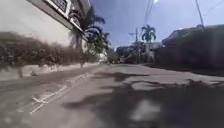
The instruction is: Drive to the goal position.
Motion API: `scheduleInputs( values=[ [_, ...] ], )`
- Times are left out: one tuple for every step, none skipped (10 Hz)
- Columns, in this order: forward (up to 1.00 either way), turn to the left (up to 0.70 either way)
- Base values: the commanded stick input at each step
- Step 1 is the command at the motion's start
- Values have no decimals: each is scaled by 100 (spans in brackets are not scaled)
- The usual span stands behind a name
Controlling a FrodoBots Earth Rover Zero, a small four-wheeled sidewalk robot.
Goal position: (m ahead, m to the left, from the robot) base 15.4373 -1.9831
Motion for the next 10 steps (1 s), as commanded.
scheduleInputs(
  values=[
    [100,-34],
    [100,-10],
    [100,-3],
    [100,-2],
    [100,-2],
    [100,-2],
    [100,0],
    [100,1],
    [100,1],
    [100,1]
  ],
)
